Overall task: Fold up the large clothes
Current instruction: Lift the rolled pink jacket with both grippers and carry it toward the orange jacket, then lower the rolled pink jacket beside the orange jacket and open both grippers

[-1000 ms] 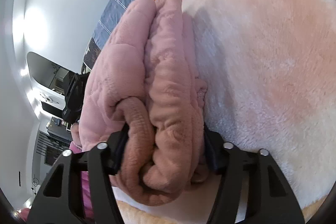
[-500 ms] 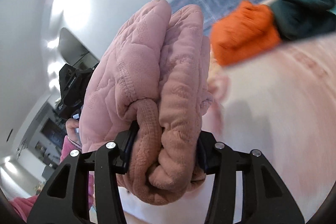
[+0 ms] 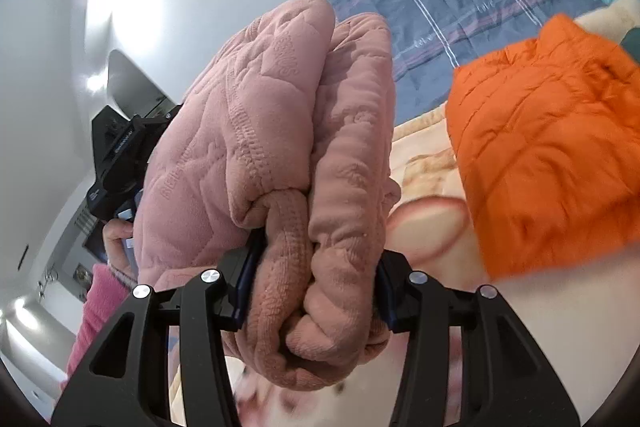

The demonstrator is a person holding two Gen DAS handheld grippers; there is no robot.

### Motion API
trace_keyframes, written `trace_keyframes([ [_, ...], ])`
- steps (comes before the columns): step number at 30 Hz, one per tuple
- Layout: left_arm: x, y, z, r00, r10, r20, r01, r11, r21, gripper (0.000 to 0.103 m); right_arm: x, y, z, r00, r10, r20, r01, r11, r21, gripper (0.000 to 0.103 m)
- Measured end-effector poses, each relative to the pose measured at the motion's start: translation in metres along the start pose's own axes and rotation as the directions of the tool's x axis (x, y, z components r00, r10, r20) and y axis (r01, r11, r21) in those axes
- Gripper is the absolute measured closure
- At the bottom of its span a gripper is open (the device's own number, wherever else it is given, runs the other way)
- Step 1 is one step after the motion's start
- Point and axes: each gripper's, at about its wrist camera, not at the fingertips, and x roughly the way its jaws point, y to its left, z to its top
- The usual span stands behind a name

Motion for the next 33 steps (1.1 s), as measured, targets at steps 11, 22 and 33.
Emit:
trace_keyframes([
  [11, 0.152, 0.107, -0.05, 0.933, 0.339, -0.12, -0.346, 0.937, -0.039, 0.027, 0.103, -0.048, -0.018, 0.925, -0.378, 0.031, 0.377, 0.91, -0.172, 0.053],
  [22, 0.094, 0.055, -0.087, 0.951, 0.271, -0.151, -0.248, 0.956, 0.159, 0.024, 0.075, -0.024, -0.02, 0.859, -0.505, 0.086, 0.513, 0.844, -0.156, 0.033],
  [33, 0.034, -0.033, -0.142, 0.95, 0.303, -0.078, -0.247, 0.879, 0.407, 0.014, -0.057, 0.039, -0.097, 0.82, -0.54, 0.19, 0.572, 0.77, -0.281, 0.021],
])
